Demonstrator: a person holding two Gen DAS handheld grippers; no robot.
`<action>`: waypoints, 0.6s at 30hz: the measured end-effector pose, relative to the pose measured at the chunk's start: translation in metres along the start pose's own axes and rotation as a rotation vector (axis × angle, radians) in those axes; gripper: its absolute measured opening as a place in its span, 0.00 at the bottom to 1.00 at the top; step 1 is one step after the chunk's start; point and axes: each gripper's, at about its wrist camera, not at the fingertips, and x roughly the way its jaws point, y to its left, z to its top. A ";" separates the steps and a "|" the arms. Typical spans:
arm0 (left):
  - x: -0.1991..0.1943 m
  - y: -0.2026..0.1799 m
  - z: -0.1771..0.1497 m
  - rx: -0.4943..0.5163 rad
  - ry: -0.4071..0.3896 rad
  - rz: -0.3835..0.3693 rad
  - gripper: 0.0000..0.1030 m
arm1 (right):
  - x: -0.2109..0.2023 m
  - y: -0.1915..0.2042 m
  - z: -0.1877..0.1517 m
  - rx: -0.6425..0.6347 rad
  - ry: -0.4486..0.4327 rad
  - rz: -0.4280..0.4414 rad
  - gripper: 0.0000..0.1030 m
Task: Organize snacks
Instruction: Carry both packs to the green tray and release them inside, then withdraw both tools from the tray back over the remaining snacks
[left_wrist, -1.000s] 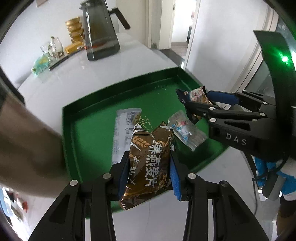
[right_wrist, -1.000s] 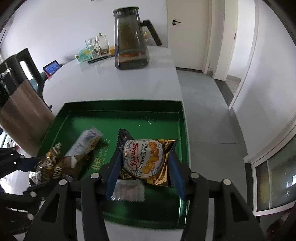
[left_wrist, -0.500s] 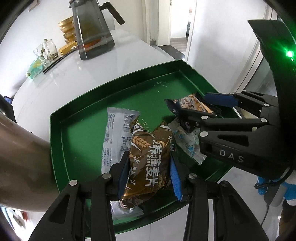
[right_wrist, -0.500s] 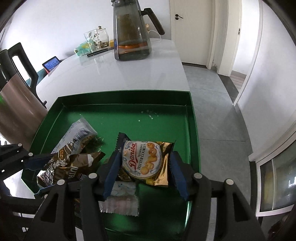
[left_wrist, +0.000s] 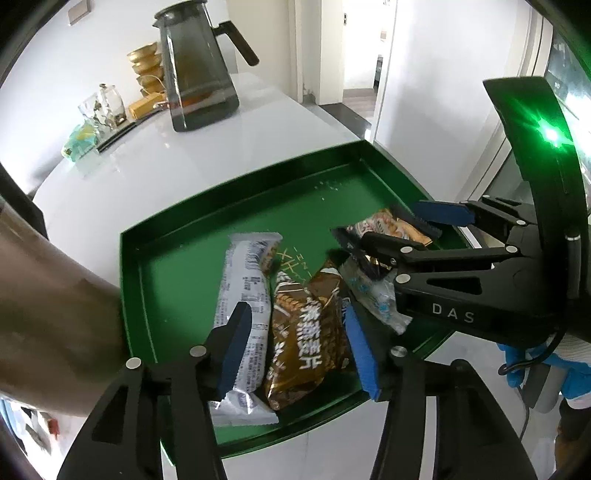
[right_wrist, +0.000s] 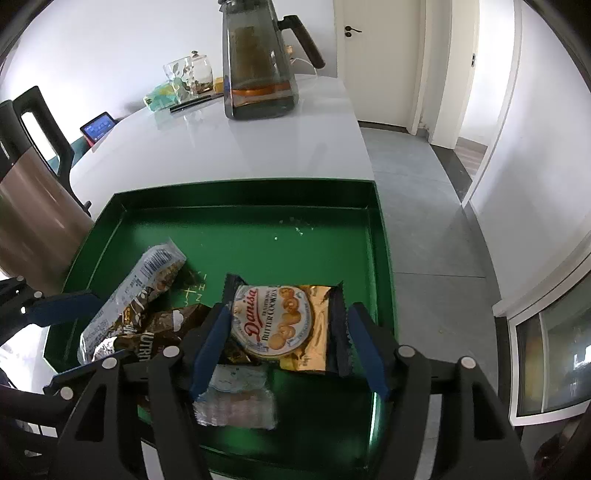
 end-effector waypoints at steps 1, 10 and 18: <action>-0.002 0.001 0.000 -0.004 -0.004 -0.001 0.46 | -0.002 0.000 0.001 0.000 -0.004 -0.002 0.63; -0.032 0.005 -0.010 -0.017 -0.042 -0.016 0.46 | -0.032 0.011 0.002 -0.018 -0.045 -0.033 0.69; -0.073 0.014 -0.041 -0.022 -0.076 -0.057 0.46 | -0.074 0.036 -0.018 -0.040 -0.060 -0.057 0.70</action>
